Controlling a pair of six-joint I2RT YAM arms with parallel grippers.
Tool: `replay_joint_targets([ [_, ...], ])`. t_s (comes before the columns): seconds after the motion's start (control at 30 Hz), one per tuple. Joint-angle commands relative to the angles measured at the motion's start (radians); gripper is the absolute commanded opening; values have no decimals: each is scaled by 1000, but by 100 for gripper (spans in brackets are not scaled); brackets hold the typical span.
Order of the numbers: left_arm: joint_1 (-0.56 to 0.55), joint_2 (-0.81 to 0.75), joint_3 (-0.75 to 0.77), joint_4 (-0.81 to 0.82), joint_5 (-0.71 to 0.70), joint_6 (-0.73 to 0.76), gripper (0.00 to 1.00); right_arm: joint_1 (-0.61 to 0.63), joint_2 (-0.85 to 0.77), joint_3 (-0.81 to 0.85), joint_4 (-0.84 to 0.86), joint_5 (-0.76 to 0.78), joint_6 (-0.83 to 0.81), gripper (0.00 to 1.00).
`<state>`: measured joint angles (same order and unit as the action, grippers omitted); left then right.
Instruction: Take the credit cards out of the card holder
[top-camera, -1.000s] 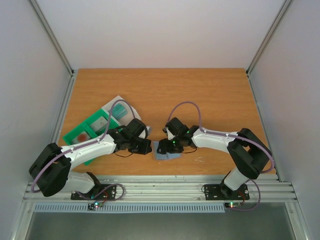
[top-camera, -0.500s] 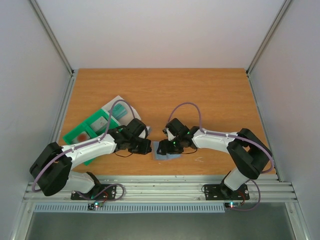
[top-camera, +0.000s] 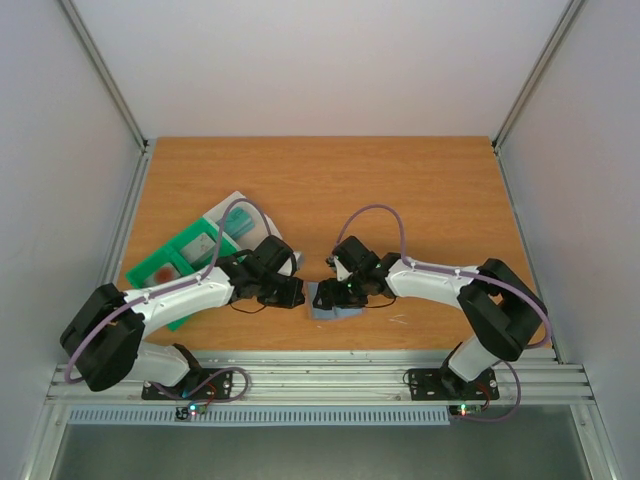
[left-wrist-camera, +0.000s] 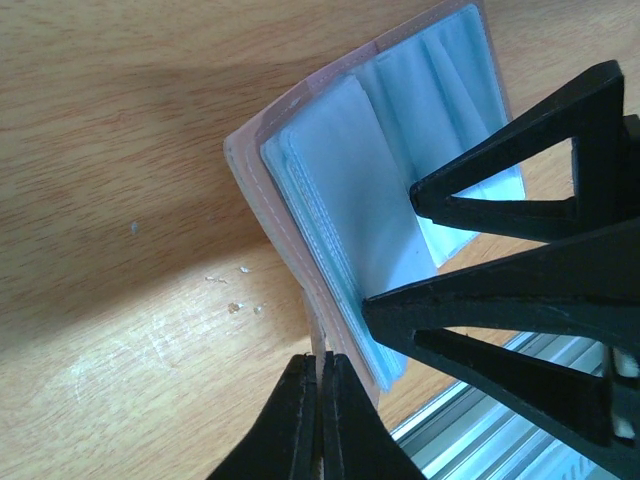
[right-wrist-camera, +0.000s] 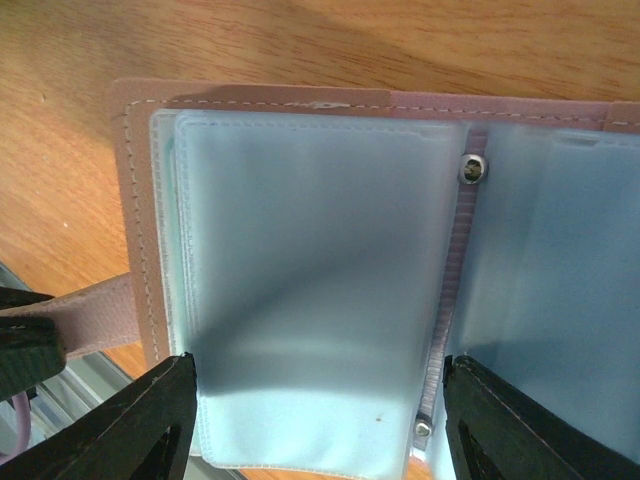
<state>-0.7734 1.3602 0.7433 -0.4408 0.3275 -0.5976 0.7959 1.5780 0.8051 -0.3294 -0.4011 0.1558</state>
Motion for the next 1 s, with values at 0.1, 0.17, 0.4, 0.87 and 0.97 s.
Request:
replay_joint_targets([
  [0.1, 5, -2, 13, 40, 13, 8, 0, 7, 42, 10, 8, -2, 2, 66],
  [0.17, 4, -5, 7, 42, 12, 4, 0, 7, 51, 9, 7, 8, 1, 63],
  [0.4, 5, -4, 11, 35, 8, 12, 0, 7, 49, 0, -26, 81, -6, 57],
  [0.87, 6, -3, 15, 31, 11, 17, 1, 7, -96, 54, -315, 448, -41, 52],
  [0.97, 5, -4, 15, 29, 11, 17, 0, 8, -149, 58, -341, 453, -38, 51],
])
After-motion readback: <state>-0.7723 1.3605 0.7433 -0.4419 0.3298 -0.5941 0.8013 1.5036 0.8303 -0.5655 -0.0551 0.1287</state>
